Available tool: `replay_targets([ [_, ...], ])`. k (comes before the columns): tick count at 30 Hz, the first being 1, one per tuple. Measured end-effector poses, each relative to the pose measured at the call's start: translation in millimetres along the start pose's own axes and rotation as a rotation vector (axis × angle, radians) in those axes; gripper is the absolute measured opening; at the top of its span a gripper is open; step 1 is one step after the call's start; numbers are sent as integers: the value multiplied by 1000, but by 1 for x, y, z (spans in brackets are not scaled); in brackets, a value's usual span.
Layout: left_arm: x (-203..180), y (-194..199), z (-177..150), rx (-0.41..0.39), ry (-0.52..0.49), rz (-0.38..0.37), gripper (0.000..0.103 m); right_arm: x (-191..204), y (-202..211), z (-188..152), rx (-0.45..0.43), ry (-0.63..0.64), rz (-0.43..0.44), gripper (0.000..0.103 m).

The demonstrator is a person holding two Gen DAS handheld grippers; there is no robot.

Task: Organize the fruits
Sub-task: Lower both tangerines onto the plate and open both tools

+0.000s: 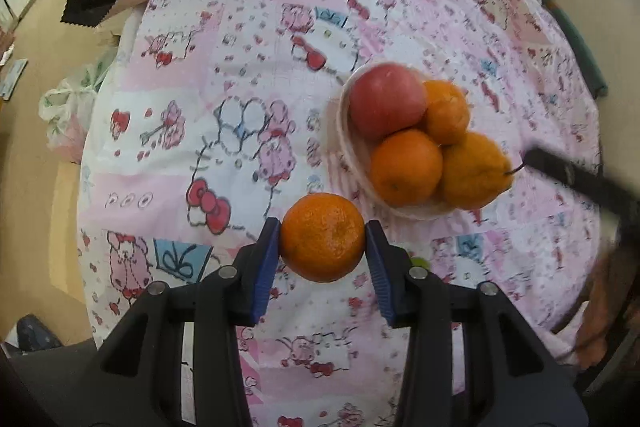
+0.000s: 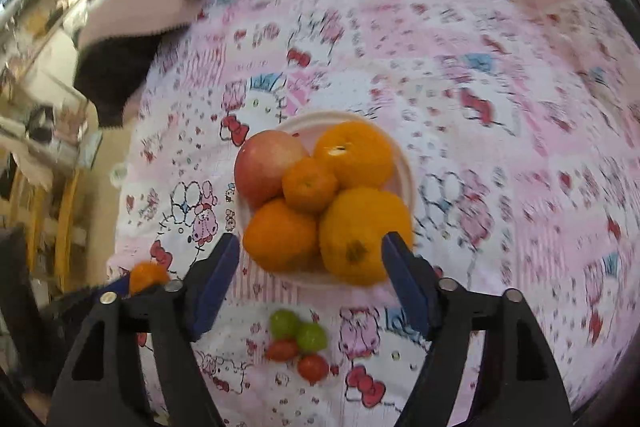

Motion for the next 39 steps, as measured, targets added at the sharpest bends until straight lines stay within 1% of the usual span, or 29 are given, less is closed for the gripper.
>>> replay_targets([
  [2,-8,7,10,-25,-22,-2,38,-5,14,-14,-43,-29,-4,83],
  [6,-34,13,27,-52,-83,9,38,-15,19,-27,-89,-52,4,84],
  [10,-66,15,51,-78,-149,14,38,-27,11,-25,-113,-66,-13,84],
  [12,-82,10,70,-75,-176,12,38,-34,9,-21,-115,-92,3,84],
  [14,-98,0,92,-70,-201,4,38,-40,9,-17,-121,-117,11,84],
  [15,-103,-5,101,-66,-211,12,38,-44,9,-14,-122,-126,9,84],
  [16,-109,-14,112,-50,-216,24,38,-47,9,-12,-121,-136,7,84],
  [18,-116,-33,130,-9,-210,17,38,-55,8,-10,-112,-165,15,84],
  [22,-124,-71,156,39,-191,22,38,-66,8,-12,-96,-234,74,84],
  [24,-124,-89,163,71,-167,26,38,-71,7,-14,-79,-273,121,84],
  [26,-125,-107,166,117,-134,7,38,-73,7,-15,-71,-295,144,84],
  [27,-127,-113,165,128,-139,10,38,-74,7,-15,-68,-309,158,84],
  [31,-136,-128,160,114,-180,51,38,-68,3,-15,-44,-306,189,84],
  [35,-135,-139,157,149,-155,56,39,-58,2,-17,-27,-263,189,84],
  [37,-135,-140,156,159,-154,57,39,-58,3,-18,-27,-266,189,84],
  [38,-136,-139,155,161,-156,47,41,-59,3,-18,-25,-273,191,84],
  [39,-136,-137,155,159,-159,45,47,-61,3,-19,-23,-288,197,84],
])
Point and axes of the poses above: each gripper's, at about its wrist camera, not at the fingertips, and y roughly against the way its jaws point, x to its left, z to its top, the point moved 4 cm from there along -y, roughly the way its jaws point, and after that the axes turned 8 degrees about z, right-handed, at the moved point
